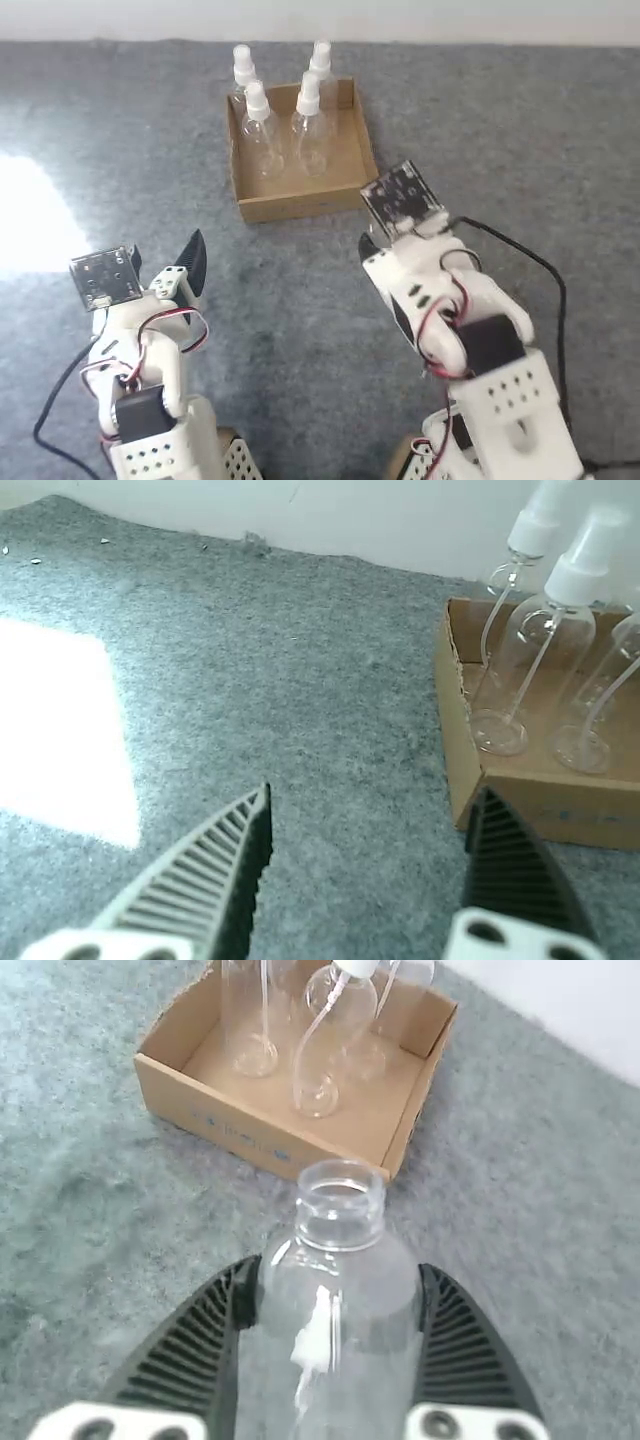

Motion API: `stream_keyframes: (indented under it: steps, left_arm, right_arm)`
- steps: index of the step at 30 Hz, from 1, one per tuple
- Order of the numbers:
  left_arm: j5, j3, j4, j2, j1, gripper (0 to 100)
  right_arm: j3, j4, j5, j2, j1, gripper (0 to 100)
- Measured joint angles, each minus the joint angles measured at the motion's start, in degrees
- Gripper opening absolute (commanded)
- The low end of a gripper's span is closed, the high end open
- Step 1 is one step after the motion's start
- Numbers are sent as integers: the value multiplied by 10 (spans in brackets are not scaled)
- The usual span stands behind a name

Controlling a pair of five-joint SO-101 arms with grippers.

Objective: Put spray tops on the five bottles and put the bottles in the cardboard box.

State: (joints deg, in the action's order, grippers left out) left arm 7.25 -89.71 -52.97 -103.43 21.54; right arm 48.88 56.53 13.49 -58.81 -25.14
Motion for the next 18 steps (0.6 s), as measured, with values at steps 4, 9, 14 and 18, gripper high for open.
stream_keyframes:
  steps: [4, 9, 14, 18]
  left_arm:
    - [0, 0, 0, 0, 0, 294]
    - [0, 0, 0, 0, 0, 294]
    - [0, 0, 0, 0, 0, 294]
    - [0, 0, 0, 0, 0, 294]
  right_arm:
    - [0, 40, 0, -49, 0, 114]
    - [0, 47, 0, -61, 34, 114]
    - [0, 47, 0, -61, 94, 114]
    - [0, 47, 0, -61, 131, 114]
